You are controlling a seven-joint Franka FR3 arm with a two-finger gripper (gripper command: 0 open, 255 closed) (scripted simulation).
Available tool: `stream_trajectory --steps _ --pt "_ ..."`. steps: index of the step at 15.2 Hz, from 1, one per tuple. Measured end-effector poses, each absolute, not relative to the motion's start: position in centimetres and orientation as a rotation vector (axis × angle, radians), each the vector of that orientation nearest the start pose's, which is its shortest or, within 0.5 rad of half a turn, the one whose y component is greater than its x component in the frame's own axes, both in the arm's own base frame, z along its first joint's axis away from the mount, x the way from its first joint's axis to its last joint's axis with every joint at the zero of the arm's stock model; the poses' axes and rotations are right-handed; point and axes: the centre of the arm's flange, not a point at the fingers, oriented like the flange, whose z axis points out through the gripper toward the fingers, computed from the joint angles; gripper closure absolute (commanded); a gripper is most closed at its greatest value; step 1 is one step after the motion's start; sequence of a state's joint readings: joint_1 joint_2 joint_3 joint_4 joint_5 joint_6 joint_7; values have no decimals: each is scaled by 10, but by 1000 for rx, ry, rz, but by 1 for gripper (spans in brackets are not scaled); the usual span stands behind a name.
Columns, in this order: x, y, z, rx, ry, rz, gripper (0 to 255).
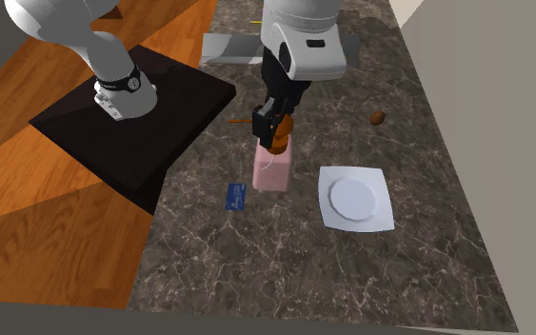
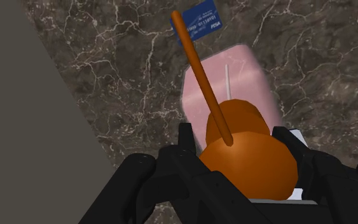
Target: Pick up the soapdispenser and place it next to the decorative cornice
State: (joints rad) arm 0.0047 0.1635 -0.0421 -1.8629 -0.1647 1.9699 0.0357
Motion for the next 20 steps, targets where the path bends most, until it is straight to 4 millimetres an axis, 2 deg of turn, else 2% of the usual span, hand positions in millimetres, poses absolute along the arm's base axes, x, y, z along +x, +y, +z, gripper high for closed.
stream_trajectory --steps 20 --pt "596 -31 530 -3297 7 94 255"
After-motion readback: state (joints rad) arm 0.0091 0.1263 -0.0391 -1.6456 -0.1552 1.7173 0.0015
